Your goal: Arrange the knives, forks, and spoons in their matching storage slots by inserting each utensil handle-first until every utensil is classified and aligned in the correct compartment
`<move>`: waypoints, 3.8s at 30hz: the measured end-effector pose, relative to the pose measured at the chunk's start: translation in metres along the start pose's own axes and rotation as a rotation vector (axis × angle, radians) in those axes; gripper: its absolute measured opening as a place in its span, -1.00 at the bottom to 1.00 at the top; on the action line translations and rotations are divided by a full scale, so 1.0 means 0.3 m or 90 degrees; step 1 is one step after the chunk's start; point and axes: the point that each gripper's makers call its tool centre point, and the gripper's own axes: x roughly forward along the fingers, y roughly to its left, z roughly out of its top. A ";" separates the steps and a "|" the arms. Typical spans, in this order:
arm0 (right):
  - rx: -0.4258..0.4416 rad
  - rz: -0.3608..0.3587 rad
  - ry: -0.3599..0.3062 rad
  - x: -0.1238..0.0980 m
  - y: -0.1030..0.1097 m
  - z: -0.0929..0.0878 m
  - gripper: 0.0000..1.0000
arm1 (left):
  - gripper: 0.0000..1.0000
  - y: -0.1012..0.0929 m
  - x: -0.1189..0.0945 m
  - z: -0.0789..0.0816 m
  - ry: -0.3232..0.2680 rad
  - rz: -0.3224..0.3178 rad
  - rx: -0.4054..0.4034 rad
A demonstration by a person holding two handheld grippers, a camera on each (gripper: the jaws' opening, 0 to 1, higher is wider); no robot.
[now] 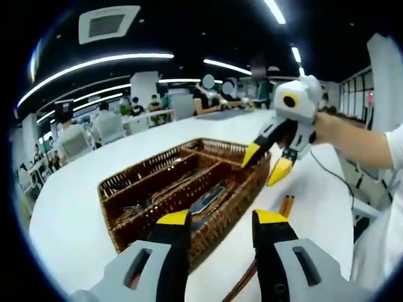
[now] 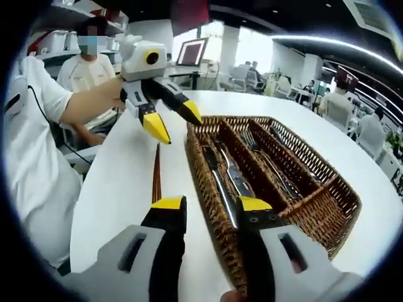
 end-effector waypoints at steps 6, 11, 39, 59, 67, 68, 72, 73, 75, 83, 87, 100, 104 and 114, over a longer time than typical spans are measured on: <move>0.005 -0.015 -0.008 -0.018 0.039 -0.012 -0.33 | -0.19 -0.028 -0.039 -0.007 -0.023 0.005 -0.013; 0.007 -0.019 -0.013 -0.024 0.073 -0.019 -0.33 | -0.16 -0.050 -0.068 -0.033 -0.038 0.009 -0.029; -0.015 0.008 0.019 -0.009 0.192 -0.079 -0.37 | -0.16 -0.188 -0.145 -0.167 -0.066 -0.006 -0.085; -0.061 0.045 0.104 0.032 0.210 -0.089 -0.46 | -0.13 -0.255 -0.169 -0.187 -0.115 -0.024 -0.130; -0.073 0.070 0.158 0.062 0.222 -0.096 -0.58 | -0.14 -0.266 -0.188 -0.181 -0.130 -0.025 -0.136; -0.074 0.071 0.161 0.064 0.222 -0.097 -0.60 | -0.14 -0.268 -0.187 -0.186 -0.130 -0.026 -0.137; -0.082 0.085 0.184 0.079 0.234 -0.108 -0.67 | -0.15 -0.273 -0.187 -0.201 -0.124 -0.021 -0.132; -0.082 0.087 0.185 0.082 0.237 -0.108 -0.68 | -0.15 -0.274 -0.187 -0.200 -0.124 -0.021 -0.131; -0.075 0.094 0.196 0.090 0.244 -0.112 -0.70 | -0.15 -0.277 -0.188 -0.199 -0.125 -0.023 -0.130; -0.086 0.103 0.213 0.107 0.258 -0.106 -0.72 | -0.16 -0.278 -0.190 -0.206 -0.129 -0.024 -0.137; -0.089 0.104 0.213 0.107 0.260 -0.101 -0.73 | -0.16 -0.278 -0.189 -0.209 -0.128 -0.024 -0.137; -0.113 0.101 0.251 0.105 0.259 -0.115 -0.75 | -0.16 -0.276 -0.189 -0.214 -0.129 -0.027 -0.142; -0.120 0.099 0.263 0.104 0.255 -0.124 -0.75 | -0.16 -0.277 -0.188 -0.216 -0.126 -0.027 -0.140; -0.112 0.096 0.272 0.112 0.248 -0.125 -0.78 | -0.15 -0.276 -0.186 -0.223 -0.121 -0.026 -0.140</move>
